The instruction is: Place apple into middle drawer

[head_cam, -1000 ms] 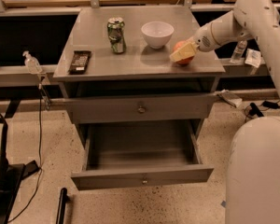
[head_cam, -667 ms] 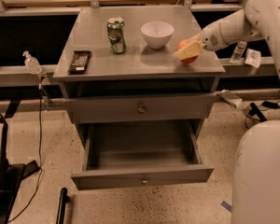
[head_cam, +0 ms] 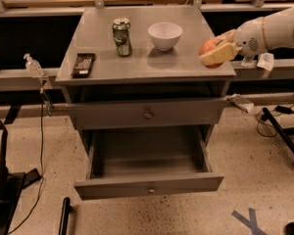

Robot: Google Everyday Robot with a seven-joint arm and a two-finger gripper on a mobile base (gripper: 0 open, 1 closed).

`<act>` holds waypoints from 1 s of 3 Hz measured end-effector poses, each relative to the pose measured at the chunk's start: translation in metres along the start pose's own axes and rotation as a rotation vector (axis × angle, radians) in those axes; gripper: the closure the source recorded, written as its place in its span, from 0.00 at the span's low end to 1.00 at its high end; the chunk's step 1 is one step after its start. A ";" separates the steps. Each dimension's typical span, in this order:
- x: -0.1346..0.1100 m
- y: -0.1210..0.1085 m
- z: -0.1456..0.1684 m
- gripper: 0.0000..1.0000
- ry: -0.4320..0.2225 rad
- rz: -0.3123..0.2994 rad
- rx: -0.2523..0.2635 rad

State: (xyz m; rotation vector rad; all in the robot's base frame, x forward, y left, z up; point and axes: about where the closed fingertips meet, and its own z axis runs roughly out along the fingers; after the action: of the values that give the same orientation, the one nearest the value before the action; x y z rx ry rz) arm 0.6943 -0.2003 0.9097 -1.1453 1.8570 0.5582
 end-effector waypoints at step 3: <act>0.080 0.056 0.023 1.00 0.125 0.026 -0.053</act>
Offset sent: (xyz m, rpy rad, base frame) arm -0.0344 -0.0079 -0.0079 -0.1168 0.0394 -0.0258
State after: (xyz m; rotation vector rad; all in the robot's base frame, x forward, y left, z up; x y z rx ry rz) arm 0.6389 -0.1959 0.8266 -1.2165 1.9765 0.5641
